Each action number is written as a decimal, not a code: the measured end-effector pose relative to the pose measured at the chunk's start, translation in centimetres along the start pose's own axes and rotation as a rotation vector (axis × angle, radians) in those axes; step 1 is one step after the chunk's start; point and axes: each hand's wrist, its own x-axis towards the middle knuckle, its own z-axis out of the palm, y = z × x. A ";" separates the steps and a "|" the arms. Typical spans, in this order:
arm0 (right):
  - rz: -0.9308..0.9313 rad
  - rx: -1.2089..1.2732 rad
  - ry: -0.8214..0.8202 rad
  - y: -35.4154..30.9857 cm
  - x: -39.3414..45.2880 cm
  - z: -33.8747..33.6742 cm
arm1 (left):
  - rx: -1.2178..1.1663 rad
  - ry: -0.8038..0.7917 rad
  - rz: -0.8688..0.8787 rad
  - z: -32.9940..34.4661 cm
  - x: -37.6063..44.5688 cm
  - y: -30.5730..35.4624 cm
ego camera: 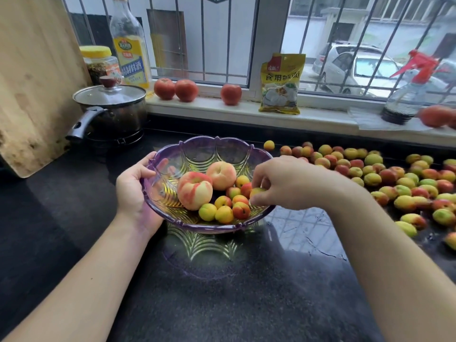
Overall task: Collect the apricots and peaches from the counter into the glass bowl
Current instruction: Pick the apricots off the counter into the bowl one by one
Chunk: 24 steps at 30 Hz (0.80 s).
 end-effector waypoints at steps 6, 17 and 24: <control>0.138 0.469 0.488 4.0 -1.6 -3.6 | 0.042 0.049 0.013 -0.2 0.4 -0.3; 0.625 0.005 0.431 14.1 2.3 3.9 | 0.364 -0.061 0.025 0.6 -0.6 -1.6; 0.706 -0.146 0.450 13.2 3.7 6.9 | 0.424 -0.062 0.055 0.4 -0.1 -2.1</control>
